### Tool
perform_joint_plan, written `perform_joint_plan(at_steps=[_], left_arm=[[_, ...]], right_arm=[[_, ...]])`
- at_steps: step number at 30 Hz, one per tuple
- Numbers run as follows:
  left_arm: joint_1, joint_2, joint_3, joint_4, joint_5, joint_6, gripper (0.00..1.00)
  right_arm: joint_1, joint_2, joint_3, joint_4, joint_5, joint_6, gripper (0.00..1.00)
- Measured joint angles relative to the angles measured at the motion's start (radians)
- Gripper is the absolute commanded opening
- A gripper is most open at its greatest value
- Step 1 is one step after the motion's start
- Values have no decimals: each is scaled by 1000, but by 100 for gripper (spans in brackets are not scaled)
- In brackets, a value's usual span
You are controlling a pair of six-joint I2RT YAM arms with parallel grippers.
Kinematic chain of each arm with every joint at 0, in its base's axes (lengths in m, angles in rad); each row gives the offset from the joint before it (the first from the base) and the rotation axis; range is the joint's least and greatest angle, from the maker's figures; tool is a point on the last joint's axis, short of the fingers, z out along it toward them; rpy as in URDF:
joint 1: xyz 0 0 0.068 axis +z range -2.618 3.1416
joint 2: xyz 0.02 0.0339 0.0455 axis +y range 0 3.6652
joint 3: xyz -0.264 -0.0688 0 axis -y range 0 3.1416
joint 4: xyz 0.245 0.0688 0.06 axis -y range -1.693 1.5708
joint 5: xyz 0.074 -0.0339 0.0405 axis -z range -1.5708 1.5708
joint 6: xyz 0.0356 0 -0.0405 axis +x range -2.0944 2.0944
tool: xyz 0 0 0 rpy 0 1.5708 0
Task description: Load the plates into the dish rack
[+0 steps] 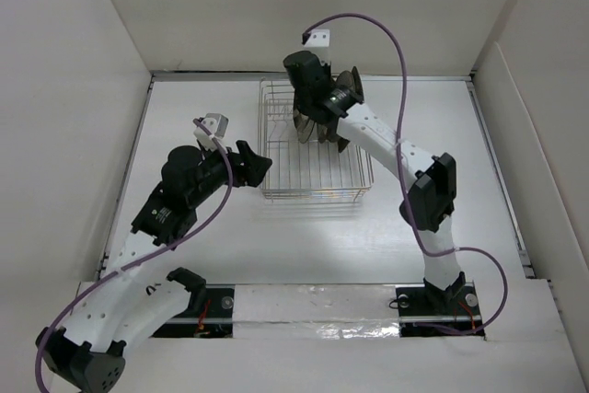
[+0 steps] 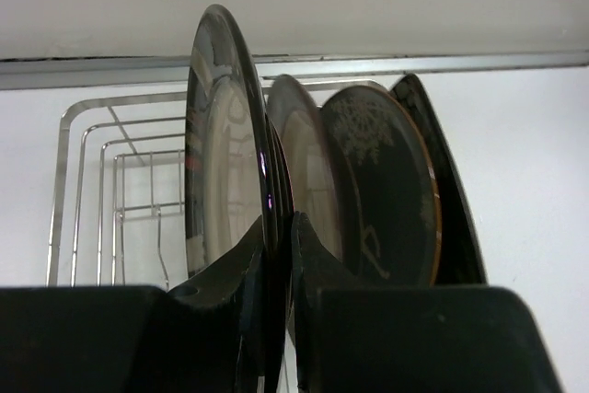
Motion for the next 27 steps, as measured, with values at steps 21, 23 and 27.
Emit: perform_joint_plan(at_steps=[21,23,27], left_arm=[[-28,-117,0,-54,-322,3,70],[-28,-117,0,-55,-330,3,70],[-28,-117,0,-55,-341,2,70]], right_arm=[[51,171,67,6,-30,-9,0],[54,184,65,20,-28,-6,2],[55,185,52,46,-27,-1,34]])
